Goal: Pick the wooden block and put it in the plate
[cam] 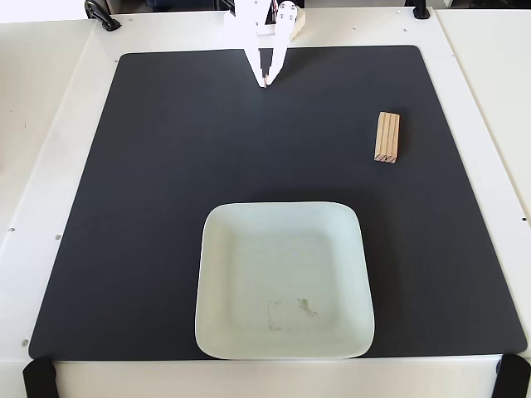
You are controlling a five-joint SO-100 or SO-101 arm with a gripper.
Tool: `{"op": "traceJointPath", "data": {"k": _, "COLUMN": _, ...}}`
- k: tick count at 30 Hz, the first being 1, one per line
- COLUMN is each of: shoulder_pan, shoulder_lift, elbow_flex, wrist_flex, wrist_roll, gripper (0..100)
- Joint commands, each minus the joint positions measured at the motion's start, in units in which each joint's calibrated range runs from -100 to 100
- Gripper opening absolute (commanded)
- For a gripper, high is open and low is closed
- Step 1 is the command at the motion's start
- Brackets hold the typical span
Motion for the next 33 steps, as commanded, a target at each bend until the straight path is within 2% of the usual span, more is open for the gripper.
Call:
{"op": "traceJointPath", "data": {"k": 1, "shoulder_pan": -2.26, "shoulder_lift": 0.25, "elbow_flex": -2.90, "wrist_flex": 0.13, "wrist_roll": 0.16, "gripper": 1}}
{"op": "traceJointPath", "data": {"k": 7, "shoulder_pan": -12.90, "shoulder_lift": 8.89, "elbow_flex": -16.94, "wrist_flex": 0.74, "wrist_roll": 0.16, "gripper": 1}}
{"op": "traceJointPath", "data": {"k": 17, "shoulder_pan": -34.17, "shoulder_lift": 52.54, "elbow_flex": -56.89, "wrist_flex": 1.01, "wrist_roll": -0.69, "gripper": 1}}
{"op": "traceJointPath", "data": {"k": 19, "shoulder_pan": -37.76, "shoulder_lift": 60.08, "elbow_flex": -62.91, "wrist_flex": 0.30, "wrist_roll": -4.16, "gripper": 1}}
{"op": "traceJointPath", "data": {"k": 25, "shoulder_pan": -47.84, "shoulder_lift": 81.18, "elbow_flex": -82.98, "wrist_flex": -0.05, "wrist_roll": -20.82, "gripper": 1}}
{"op": "traceJointPath", "data": {"k": 28, "shoulder_pan": -49.63, "shoulder_lift": 89.91, "elbow_flex": -89.09, "wrist_flex": -3.50, "wrist_roll": -28.77, "gripper": 1}}
{"op": "traceJointPath", "data": {"k": 30, "shoulder_pan": -49.52, "shoulder_lift": 94.82, "elbow_flex": -91.79, "wrist_flex": -6.94, "wrist_roll": -32.08, "gripper": 1}}
{"op": "traceJointPath", "data": {"k": 33, "shoulder_pan": -48.84, "shoulder_lift": 100.16, "elbow_flex": -94.04, "wrist_flex": -10.21, "wrist_roll": -32.62, "gripper": 1}}
